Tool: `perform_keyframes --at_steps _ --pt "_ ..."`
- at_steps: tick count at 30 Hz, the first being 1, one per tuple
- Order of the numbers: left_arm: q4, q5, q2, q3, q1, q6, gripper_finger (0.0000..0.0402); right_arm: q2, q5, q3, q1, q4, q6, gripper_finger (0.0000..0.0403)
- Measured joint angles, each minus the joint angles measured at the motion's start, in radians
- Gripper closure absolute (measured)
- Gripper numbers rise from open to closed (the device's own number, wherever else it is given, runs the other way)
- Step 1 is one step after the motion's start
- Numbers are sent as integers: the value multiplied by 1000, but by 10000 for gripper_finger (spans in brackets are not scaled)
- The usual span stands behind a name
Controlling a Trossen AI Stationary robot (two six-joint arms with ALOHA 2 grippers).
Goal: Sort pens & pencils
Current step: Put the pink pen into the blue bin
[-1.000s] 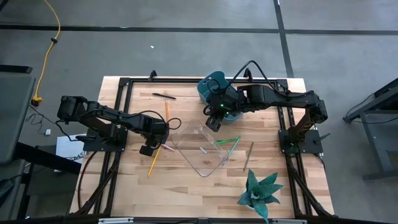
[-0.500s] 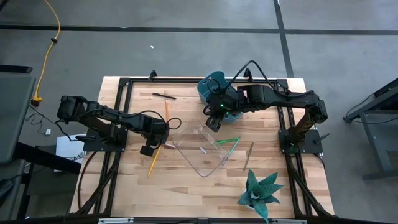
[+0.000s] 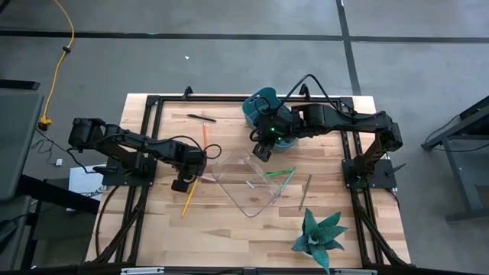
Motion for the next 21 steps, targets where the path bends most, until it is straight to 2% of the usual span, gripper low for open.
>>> perform_keyframes --at_steps 14,21 --pt "-25 52 -15 3 0 -22 367 0 0 0 0 0 0 306" --pt "-65 51 -66 57 0 9 370 0 0 0 0 1 0 306"
